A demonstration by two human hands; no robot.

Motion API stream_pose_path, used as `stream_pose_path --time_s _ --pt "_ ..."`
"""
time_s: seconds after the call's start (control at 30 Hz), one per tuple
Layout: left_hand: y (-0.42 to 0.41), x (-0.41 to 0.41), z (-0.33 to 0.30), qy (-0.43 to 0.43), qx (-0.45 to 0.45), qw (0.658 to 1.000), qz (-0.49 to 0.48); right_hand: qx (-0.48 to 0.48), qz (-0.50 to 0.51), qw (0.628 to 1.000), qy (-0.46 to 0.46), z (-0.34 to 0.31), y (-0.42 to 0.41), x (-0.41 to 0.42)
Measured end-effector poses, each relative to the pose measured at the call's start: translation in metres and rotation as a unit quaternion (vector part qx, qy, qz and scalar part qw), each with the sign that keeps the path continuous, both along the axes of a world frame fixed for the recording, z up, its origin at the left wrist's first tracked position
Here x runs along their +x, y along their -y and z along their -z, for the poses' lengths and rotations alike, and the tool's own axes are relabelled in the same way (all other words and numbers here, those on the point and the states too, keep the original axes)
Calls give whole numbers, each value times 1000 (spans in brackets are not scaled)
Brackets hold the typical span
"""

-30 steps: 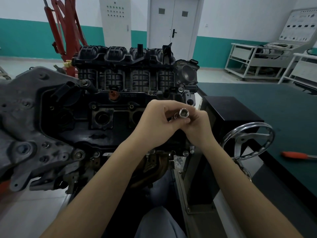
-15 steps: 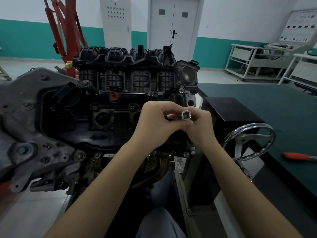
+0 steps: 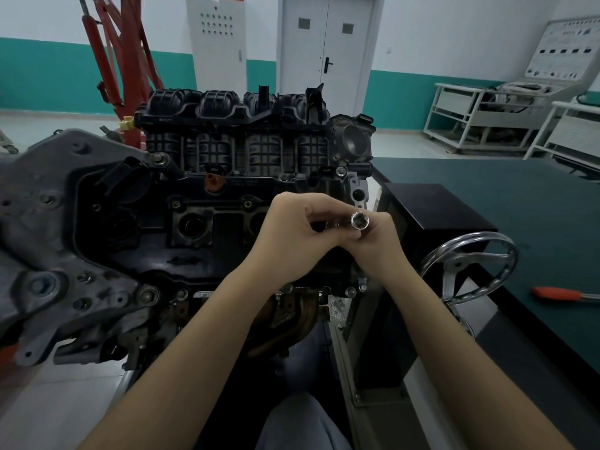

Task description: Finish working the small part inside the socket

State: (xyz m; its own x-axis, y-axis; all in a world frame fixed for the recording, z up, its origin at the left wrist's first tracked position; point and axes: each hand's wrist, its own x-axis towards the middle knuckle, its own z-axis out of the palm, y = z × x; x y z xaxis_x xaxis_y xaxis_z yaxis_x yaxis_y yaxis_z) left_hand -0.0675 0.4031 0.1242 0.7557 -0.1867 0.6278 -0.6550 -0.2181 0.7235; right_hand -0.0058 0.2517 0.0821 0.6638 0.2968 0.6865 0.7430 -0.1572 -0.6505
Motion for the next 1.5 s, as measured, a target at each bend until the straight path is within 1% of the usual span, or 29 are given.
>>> stream_pose_path --time_s 0.07,0.1,0.23,0.3,0.43,0.5,0.6,0.67,0.73,0.8,0.97,1.0,1.07,1.13,1.17,1.33,1.37,1.5 --pt "-1 1 0 -11 -3 1000 28 -1 11 1000 4 -1 -1 0" --pt "0 1 0 -11 -1 1000 26 2 14 1000 5 -1 -1 0" --pt "4 1 1 7 -6 1000 -27 3 12 1000 13 -2 -1 1" --pt "3 2 1 2 -6 1000 -10 -6 12 1000 24 -2 1 1" --pt "0 3 2 -19 -4 999 46 -20 18 1000 16 -1 2 0" --pt "2 1 3 -6 -1 1000 17 -14 28 999 16 -3 1 1" --pt "5 2 3 9 -14 999 -43 -7 18 1000 14 -7 1 1" --pt "4 2 2 2 -17 999 -27 -19 14 1000 13 -6 2 1" --pt "2 2 1 -11 -8 1000 13 -34 21 999 20 -5 3 1" --pt "1 2 1 -18 -4 999 29 -30 31 999 26 -6 2 1" --pt "4 3 3 4 -6 999 -31 -11 18 1000 8 -9 1 -1" --pt "4 3 3 4 -7 1000 -25 -17 13 1000 10 -9 1 -2" --pt "2 4 1 -13 -11 1000 22 -34 4 999 12 -9 2 -2" --pt "0 3 1 -27 -11 997 72 -38 18 999 19 -7 3 -2" --pt "0 3 1 -28 -10 997 77 -34 26 999 19 -7 2 -2" --pt "5 5 4 6 -3 1000 -26 -12 8 1000 7 -8 1 -1" --pt "5 5 4 7 -5 1000 -22 -19 4 1000 8 -8 2 -1" --pt "2 4 3 -23 -16 998 65 -39 22 999 17 -6 3 1"
